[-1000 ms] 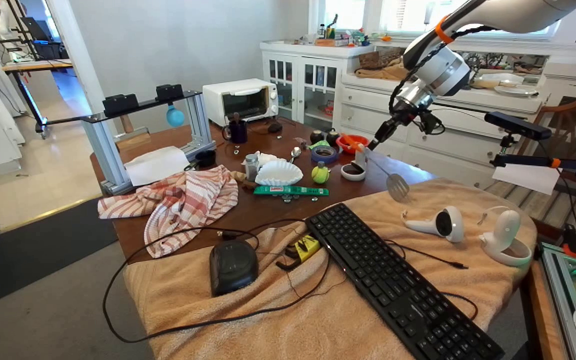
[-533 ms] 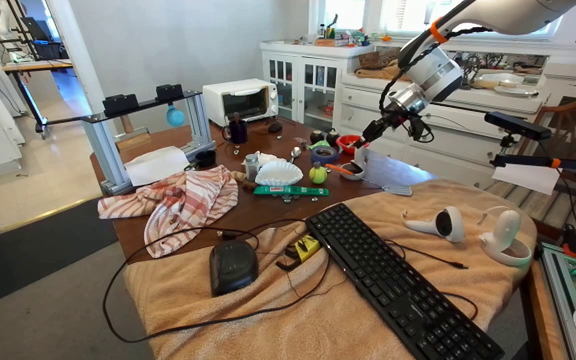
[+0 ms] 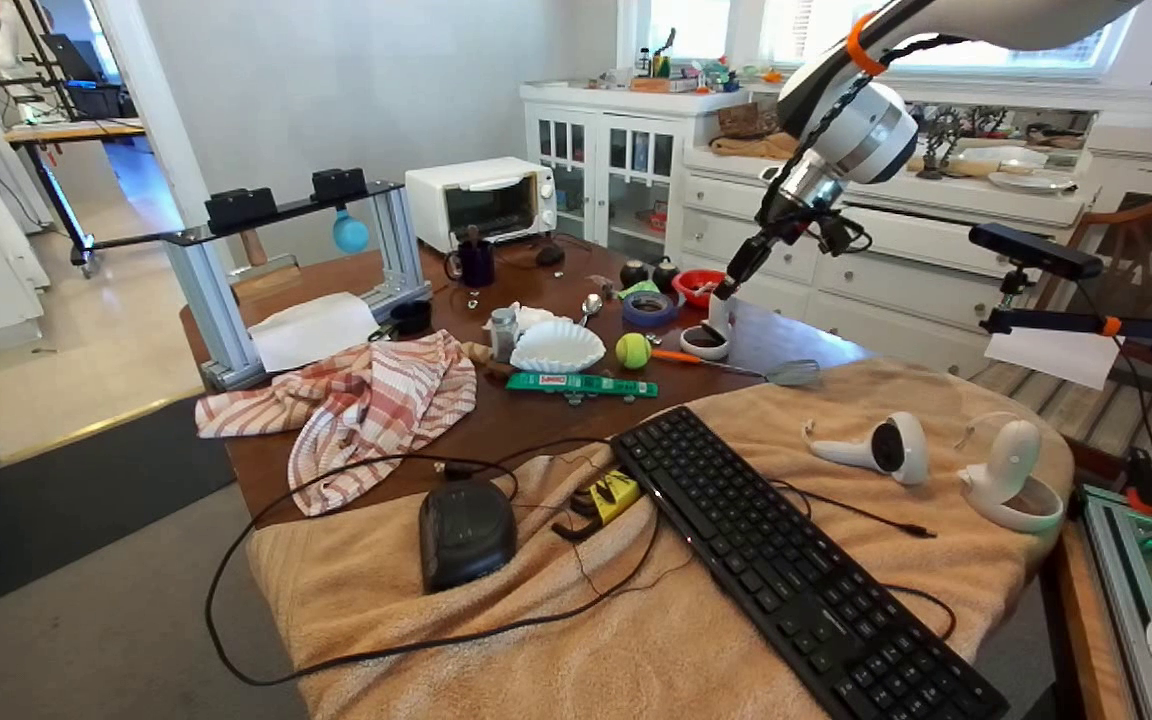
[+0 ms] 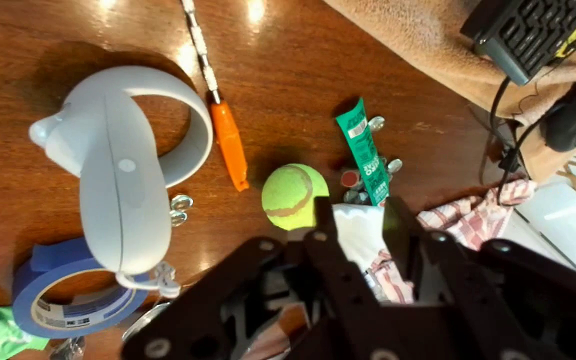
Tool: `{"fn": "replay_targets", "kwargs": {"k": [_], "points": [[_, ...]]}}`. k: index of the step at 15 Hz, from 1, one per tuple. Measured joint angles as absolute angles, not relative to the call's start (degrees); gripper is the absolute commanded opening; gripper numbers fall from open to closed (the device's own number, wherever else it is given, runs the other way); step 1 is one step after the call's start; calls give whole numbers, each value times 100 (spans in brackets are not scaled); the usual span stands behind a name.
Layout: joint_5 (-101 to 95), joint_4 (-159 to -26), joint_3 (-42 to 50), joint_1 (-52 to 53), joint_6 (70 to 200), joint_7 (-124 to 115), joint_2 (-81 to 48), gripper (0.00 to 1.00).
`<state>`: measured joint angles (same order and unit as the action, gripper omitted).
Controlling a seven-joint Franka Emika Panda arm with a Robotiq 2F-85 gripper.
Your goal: Use the spatula to lift one of the white items on the table
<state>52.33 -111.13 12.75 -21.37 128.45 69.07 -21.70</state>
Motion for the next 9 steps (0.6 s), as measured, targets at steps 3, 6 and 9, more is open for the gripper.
{"fn": "replay_targets", "kwargs": {"k": [3, 6, 9], "points": [[3849, -11111, 1507, -1735, 12918, 5862, -1796, 87], [2480, -11115, 1572, -1473, 12862, 4995, -1589, 100], [1389, -11122, 1402, -1408, 12759, 4419, -1545, 100]]}}
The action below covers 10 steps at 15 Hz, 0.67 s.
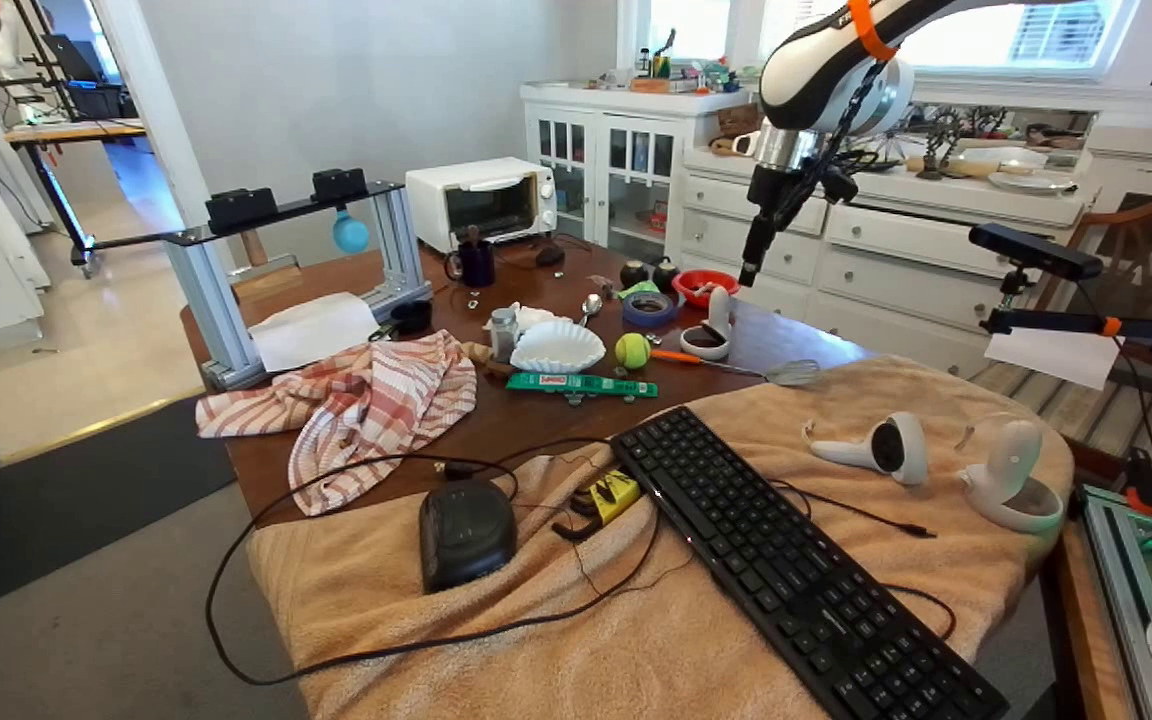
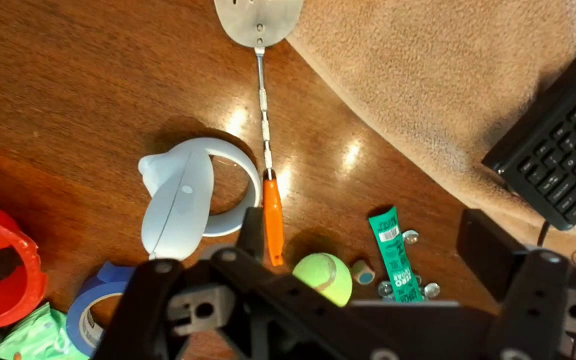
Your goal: Use the spatula to lift one of the white items on the table
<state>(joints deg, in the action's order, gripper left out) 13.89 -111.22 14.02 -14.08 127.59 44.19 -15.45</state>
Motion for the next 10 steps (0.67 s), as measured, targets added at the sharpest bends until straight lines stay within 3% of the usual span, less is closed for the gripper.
{"fn": "replay_targets", "kwargs": {"k": [10], "points": [[344, -11152, 1157, -1386, 12904, 3284, -1512, 100]]}}
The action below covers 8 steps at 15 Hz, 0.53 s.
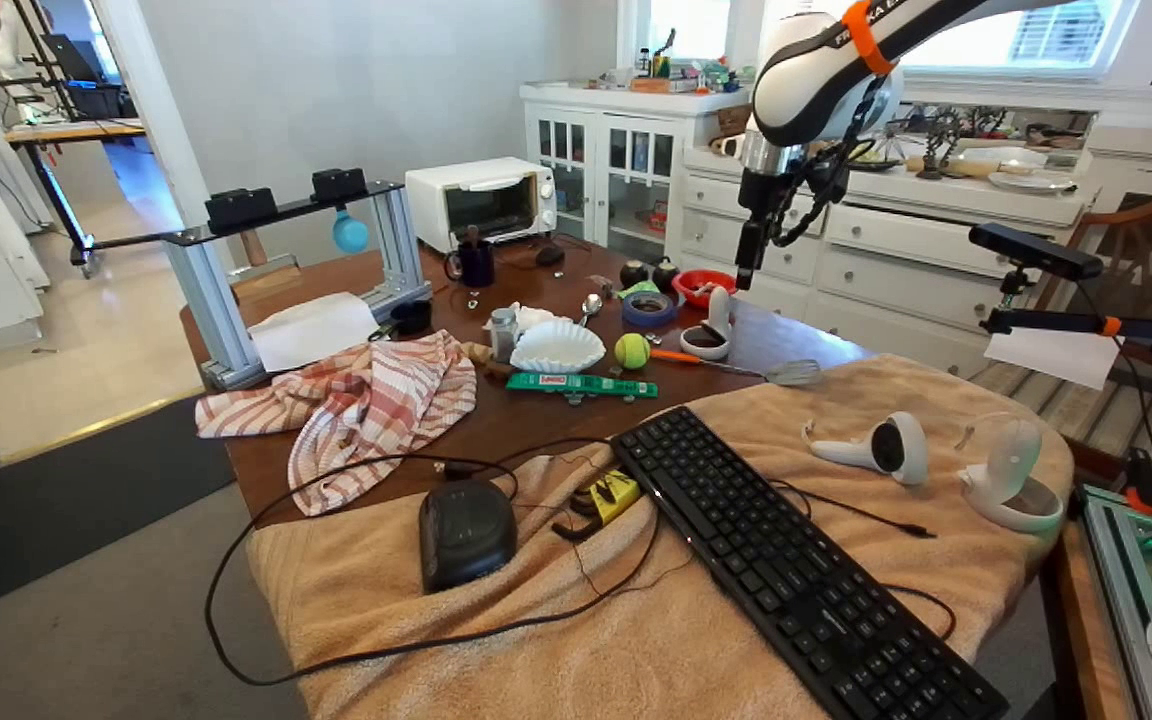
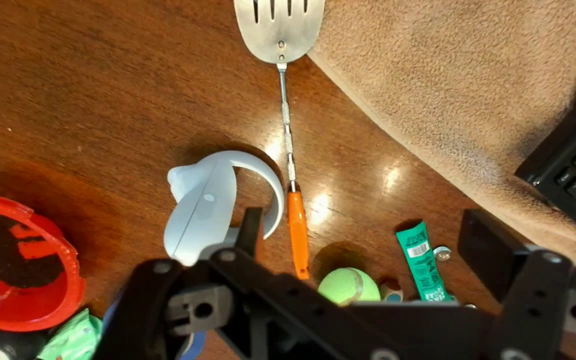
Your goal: Use the spatula to lift one of the white items on the table
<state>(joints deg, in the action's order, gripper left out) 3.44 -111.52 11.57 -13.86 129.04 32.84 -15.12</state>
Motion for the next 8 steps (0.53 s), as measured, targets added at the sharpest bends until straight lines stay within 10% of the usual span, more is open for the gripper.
{"fn": "replay_targets", "kwargs": {"k": [8], "points": [[-401, -10622, 931, -966, 10808, 1259, -1079, 100]]}}
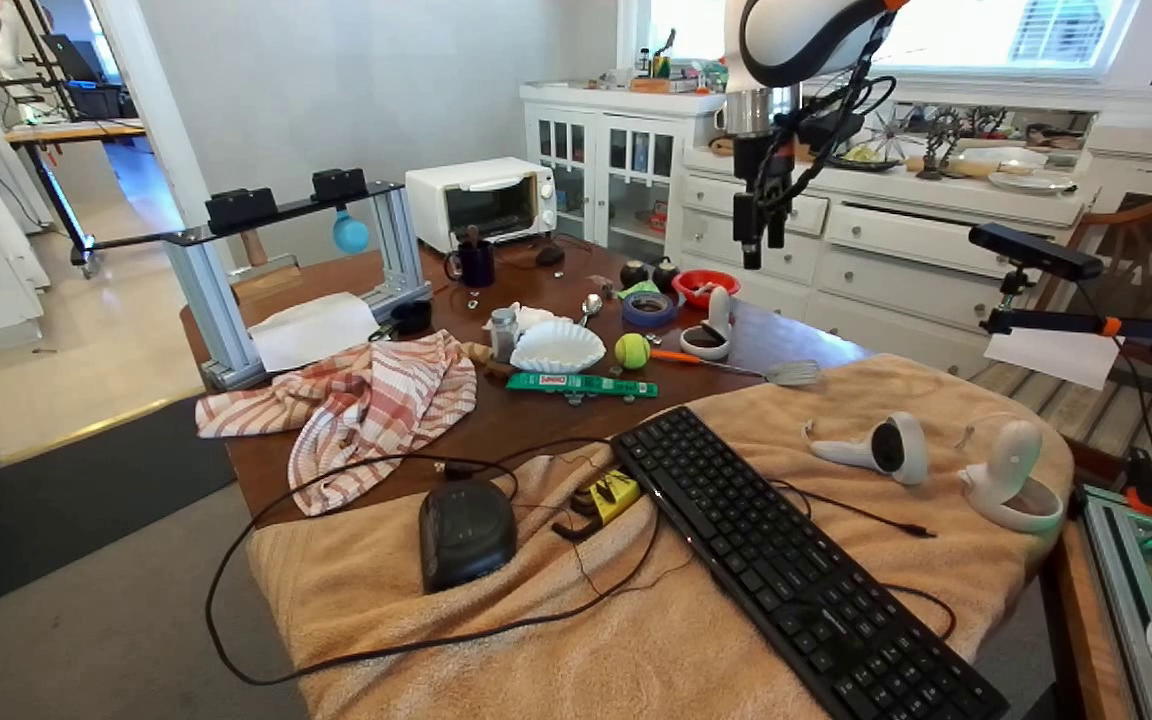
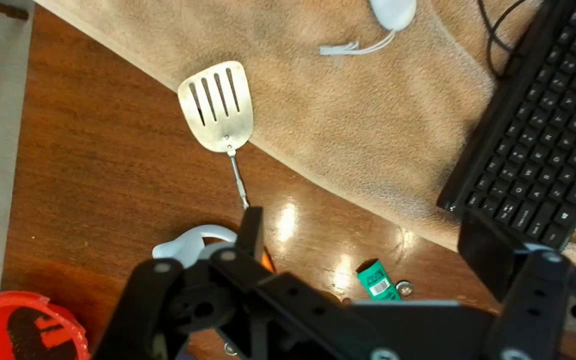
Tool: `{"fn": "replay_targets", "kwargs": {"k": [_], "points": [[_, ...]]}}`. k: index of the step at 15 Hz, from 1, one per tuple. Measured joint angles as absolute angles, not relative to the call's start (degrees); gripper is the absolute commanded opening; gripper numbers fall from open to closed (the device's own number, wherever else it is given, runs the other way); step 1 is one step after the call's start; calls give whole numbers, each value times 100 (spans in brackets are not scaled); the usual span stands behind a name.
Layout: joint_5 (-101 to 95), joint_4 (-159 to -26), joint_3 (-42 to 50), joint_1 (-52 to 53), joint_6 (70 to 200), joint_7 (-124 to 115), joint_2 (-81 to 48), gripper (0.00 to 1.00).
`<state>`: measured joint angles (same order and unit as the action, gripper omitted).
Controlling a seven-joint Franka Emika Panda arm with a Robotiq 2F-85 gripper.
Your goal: Use the spatula to lift one of the white items on the table
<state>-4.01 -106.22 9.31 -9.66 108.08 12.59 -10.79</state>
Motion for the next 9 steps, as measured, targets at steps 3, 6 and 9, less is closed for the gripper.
{"fn": "replay_targets", "kwargs": {"k": [3, 6, 9], "points": [[-409, -10510, 832, -943, 10544, 1124, -1045, 100], [-426, -10504, 775, -929, 10555, 1158, -1017, 100], [-420, -10506, 731, -928, 10557, 1242, -958, 100]]}}
